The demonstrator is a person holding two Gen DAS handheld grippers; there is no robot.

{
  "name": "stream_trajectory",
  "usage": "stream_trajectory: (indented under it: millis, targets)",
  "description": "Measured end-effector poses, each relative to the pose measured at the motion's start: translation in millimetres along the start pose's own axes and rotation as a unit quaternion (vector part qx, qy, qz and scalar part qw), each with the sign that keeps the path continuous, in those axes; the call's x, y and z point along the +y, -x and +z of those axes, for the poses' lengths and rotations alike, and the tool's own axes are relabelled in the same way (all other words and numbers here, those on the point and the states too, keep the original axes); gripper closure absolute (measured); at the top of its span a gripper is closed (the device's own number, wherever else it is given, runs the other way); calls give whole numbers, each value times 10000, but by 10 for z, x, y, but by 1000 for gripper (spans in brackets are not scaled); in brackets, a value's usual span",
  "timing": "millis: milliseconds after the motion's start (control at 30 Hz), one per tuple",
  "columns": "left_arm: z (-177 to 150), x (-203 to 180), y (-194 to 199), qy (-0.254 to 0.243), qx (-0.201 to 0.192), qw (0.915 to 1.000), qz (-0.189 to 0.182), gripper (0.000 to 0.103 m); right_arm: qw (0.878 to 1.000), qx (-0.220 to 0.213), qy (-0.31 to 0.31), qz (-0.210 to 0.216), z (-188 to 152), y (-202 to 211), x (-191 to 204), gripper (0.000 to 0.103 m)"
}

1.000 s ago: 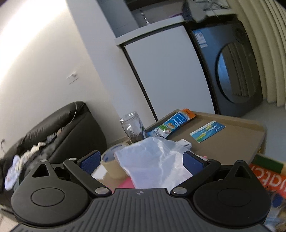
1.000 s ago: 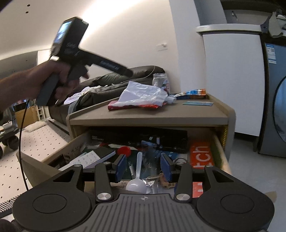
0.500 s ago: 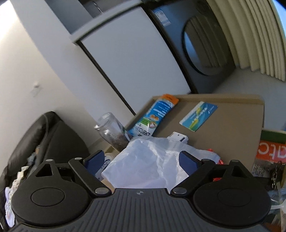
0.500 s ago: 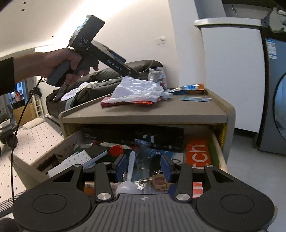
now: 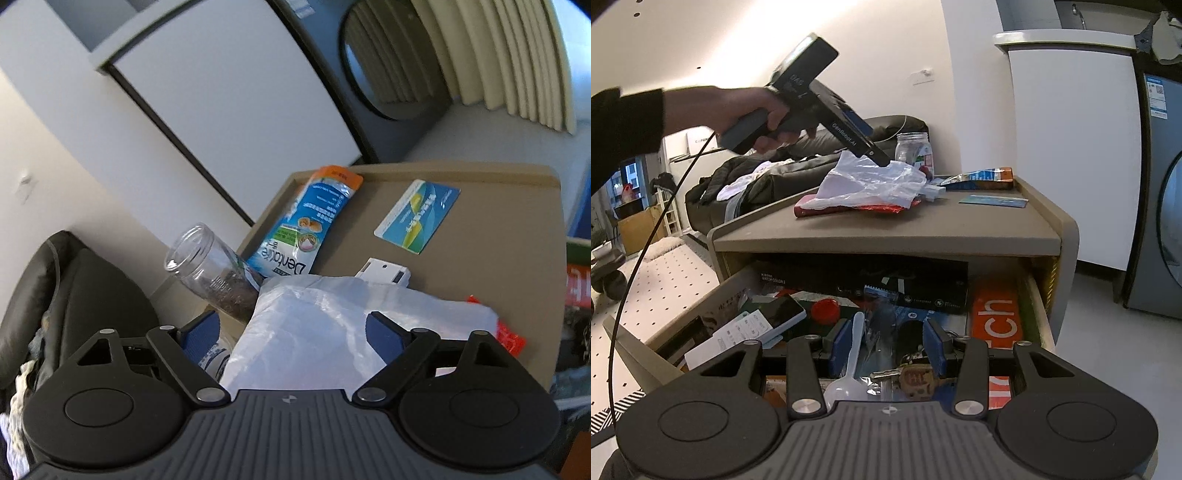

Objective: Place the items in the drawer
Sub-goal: 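Lower the open left gripper onto the white plastic bag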

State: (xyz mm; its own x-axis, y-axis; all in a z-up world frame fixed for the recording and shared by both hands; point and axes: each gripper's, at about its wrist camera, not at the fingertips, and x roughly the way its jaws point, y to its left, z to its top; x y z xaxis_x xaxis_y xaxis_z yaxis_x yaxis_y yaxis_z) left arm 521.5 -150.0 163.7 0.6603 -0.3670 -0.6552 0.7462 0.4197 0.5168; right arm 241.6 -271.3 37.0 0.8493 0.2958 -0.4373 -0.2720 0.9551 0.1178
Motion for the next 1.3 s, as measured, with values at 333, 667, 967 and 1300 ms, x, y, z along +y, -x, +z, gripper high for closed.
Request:
stream_trajectory:
  millis: [333,667,967,1300]
  targets:
    - [215,285,-374,-803,653,9896,-1004,14,9996,192,203,38,18,-22,30,57]
    - [284,557,-648,-827,1051,9791,-1533,14,9989,305,370,8,8,-46,29,57]
    - [281,665,-871,-872,1349,9712,-1761,36,9989,304,324,-175,32,-32,5,57]
    - [242,780,-1195,-228,1848,9611,-2042,39,9989,248,318,-241,9,-30,-4,57]
